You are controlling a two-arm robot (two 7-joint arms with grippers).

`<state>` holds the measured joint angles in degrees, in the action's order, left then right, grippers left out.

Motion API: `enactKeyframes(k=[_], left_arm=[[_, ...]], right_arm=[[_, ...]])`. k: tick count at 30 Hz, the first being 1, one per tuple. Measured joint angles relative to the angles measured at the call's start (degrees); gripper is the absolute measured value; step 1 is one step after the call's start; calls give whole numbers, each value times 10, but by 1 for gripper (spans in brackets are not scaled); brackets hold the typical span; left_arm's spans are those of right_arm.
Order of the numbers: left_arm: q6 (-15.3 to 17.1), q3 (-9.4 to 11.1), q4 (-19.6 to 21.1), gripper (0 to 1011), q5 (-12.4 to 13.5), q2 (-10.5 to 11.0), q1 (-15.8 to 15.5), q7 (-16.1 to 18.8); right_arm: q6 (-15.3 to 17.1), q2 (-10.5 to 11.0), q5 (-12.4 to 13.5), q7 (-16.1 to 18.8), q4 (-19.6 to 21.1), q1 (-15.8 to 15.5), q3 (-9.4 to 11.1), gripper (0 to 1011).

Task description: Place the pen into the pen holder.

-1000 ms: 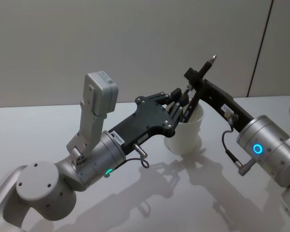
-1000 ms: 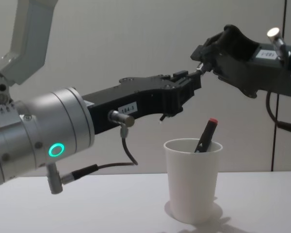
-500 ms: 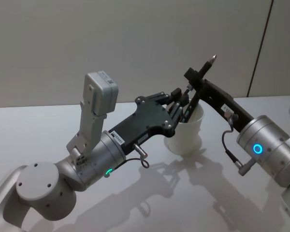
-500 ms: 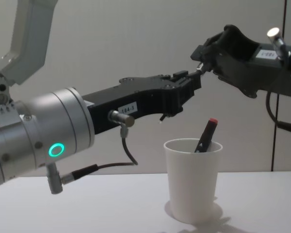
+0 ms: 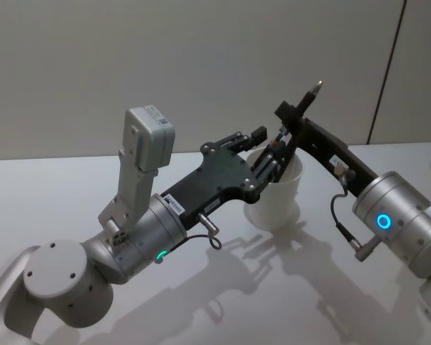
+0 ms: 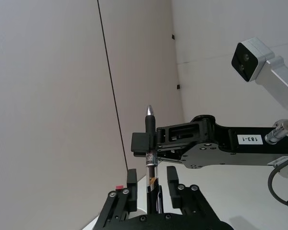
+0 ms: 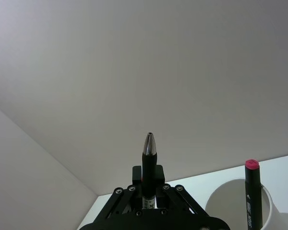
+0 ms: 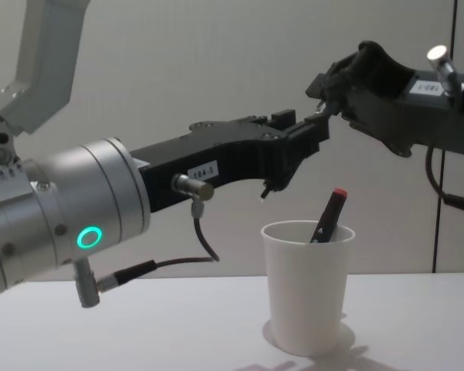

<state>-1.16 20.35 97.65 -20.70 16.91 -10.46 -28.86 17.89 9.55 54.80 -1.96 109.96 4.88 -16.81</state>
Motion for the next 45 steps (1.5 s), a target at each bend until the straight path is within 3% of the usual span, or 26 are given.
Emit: enactKeyframes(k=[4, 5, 8, 15, 22, 45], left_arm=[[0, 0, 0, 440, 0, 0, 0, 0], [0, 0, 0, 508, 0, 0, 0, 0], [0, 0, 0, 570, 0, 0, 0, 0], [0, 0, 0, 824, 0, 0, 0, 0], [0, 0, 0, 998, 0, 0, 0, 0], [0, 0, 0, 1001, 0, 0, 0, 0]], right_arm=[[0, 0, 0, 0, 0, 0, 0, 129], [0, 0, 0, 0, 0, 0, 0, 129], [0, 0, 0, 0, 0, 0, 0, 129], [0, 0, 0, 0, 0, 0, -1, 129], [0, 0, 0, 0, 0, 0, -1, 129], [-26, 18, -23, 11, -5, 2, 6, 129]])
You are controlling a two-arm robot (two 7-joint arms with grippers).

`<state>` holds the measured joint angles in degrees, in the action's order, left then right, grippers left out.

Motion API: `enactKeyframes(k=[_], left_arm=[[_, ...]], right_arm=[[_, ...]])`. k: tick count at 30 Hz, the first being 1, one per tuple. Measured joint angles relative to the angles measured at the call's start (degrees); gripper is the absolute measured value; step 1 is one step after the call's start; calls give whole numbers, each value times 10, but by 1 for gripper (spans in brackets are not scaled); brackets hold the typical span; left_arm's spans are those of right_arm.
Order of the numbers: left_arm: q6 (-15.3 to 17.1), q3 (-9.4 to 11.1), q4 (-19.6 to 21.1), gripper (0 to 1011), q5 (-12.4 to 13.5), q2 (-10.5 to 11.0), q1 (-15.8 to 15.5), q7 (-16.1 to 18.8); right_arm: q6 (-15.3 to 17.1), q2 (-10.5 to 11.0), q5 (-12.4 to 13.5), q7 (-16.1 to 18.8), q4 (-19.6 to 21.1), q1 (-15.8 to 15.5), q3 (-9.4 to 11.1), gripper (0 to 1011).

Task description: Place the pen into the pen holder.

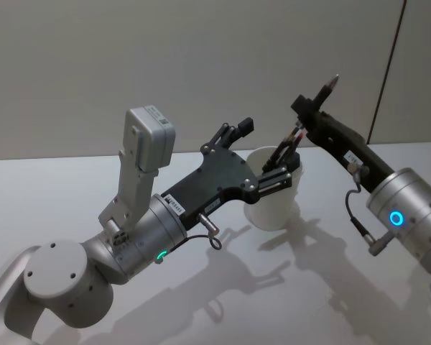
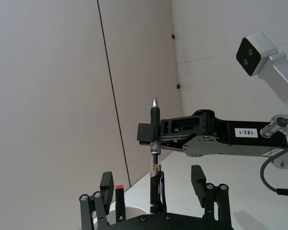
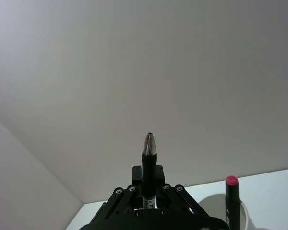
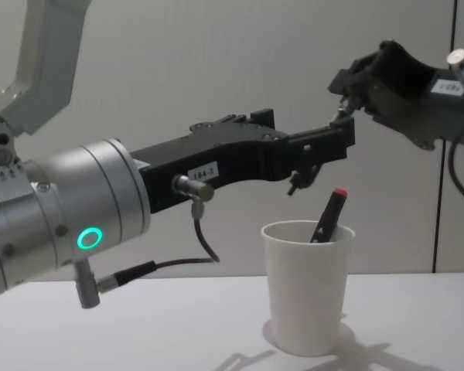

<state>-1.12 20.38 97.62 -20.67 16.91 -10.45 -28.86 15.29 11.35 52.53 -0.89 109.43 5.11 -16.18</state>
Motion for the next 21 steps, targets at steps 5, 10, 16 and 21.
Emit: enactKeyframes(k=[5, 10, 16, 21], left_arm=[[0, 0, 0, 1001, 0, 0, 0, 0], [0, 0, 0, 1001, 0, 0, 0, 0], [0, 0, 0, 1001, 0, 0, 0, 0], [0, 0, 0, 1001, 0, 0, 0, 0]], right_arm=[[-4, 9, -6, 1, -1, 0, 4, 129], [-8, 18, -22, 7, -2, 1, 7, 129], [-13, 26, -49, 17, -4, 3, 6, 129], [-19, 32, -82, 27, -6, 5, 3, 129]])
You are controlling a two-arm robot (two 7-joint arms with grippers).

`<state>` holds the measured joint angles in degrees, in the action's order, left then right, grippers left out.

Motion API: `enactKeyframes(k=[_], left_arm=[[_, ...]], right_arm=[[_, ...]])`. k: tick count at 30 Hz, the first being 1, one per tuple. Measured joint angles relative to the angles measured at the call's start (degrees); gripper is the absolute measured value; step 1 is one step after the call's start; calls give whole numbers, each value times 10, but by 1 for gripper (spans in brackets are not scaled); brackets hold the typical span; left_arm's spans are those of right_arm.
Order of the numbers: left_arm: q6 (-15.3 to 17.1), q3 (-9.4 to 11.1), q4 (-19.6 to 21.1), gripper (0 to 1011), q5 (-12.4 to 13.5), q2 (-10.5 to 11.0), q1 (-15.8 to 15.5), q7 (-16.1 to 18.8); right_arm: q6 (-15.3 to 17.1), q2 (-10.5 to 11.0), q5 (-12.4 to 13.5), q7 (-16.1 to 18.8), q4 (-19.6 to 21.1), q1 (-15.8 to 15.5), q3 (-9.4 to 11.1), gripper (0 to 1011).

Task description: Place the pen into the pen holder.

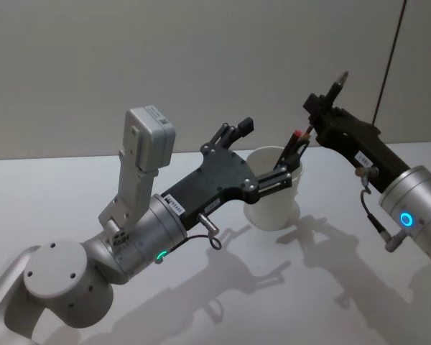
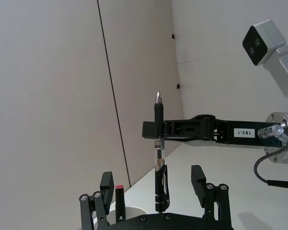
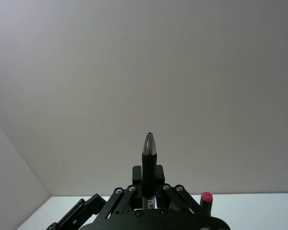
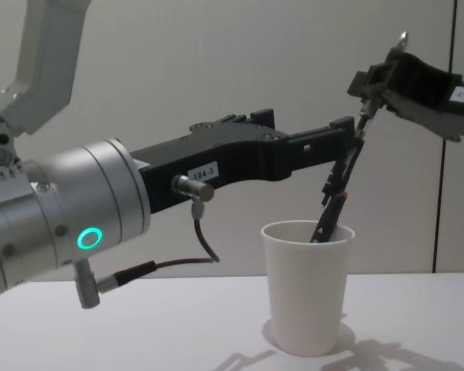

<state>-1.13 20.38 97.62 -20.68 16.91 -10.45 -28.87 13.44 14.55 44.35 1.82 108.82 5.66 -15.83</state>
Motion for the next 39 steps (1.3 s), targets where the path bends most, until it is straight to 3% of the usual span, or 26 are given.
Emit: enactKeyframes(k=[15, 25, 39], left_arm=[[0, 0, 0, 1001, 0, 0, 0, 0], [0, 0, 0, 1001, 0, 0, 0, 0], [0, 0, 0, 1001, 0, 0, 0, 0]], right_arm=[[-42, 12, -135, 23, -11, 9, -14, 130], [-67, 13, -191, 23, -24, 16, -15, 129], [-89, -1, -240, 45, -75, 42, -19, 129]])
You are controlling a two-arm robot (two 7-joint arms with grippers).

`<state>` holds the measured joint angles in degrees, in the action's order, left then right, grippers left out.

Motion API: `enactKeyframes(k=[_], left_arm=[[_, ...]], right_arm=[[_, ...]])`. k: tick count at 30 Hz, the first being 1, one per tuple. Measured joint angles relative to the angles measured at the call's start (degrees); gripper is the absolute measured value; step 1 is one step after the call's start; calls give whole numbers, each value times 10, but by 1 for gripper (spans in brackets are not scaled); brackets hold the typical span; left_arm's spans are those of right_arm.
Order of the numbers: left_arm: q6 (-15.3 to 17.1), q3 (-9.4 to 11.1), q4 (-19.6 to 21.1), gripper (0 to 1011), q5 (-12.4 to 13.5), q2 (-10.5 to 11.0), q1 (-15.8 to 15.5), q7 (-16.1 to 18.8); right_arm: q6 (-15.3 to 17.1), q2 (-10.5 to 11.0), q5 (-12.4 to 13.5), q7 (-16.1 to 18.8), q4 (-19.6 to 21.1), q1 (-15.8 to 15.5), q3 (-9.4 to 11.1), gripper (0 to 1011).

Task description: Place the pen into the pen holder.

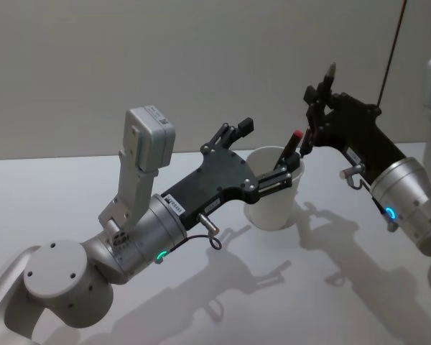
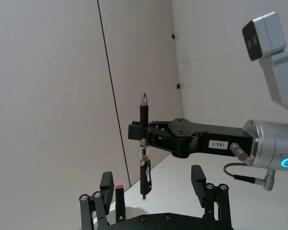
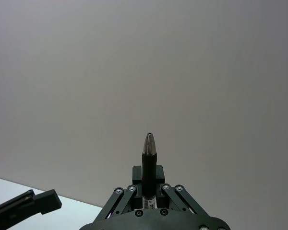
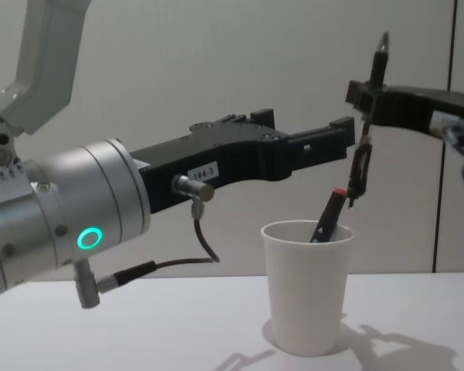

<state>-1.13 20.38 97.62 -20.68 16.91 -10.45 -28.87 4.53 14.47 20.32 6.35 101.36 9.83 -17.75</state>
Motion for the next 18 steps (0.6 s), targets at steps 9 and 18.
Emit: enactKeyframes(k=[9, 18], left_arm=[[0, 0, 0, 1001, 0, 0, 0, 0], [0, 0, 0, 1001, 0, 0, 0, 0]], right_arm=[[-8, -16, -22, 20, -47, 22, -6, 129], [-15, -32, -35, 38, -85, 41, -11, 129]])
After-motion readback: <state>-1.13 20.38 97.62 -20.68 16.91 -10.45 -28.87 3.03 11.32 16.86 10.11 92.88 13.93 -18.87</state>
